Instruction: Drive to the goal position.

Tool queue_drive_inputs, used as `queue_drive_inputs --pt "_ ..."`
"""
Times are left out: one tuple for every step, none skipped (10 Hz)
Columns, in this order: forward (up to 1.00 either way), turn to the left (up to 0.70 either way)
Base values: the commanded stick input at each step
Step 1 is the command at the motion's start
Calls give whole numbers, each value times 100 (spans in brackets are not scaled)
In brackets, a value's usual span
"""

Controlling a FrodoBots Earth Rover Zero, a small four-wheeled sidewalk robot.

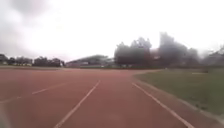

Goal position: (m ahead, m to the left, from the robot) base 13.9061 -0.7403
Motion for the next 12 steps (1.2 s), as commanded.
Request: queue_drive_inputs --pt "70 0" --pt "70 0" --pt "70 0" --pt "70 0" --pt "70 0" --pt "70 0" --pt "70 0" --pt "70 0" --pt "70 0" --pt "70 12" --pt "70 7" --pt "70 8"
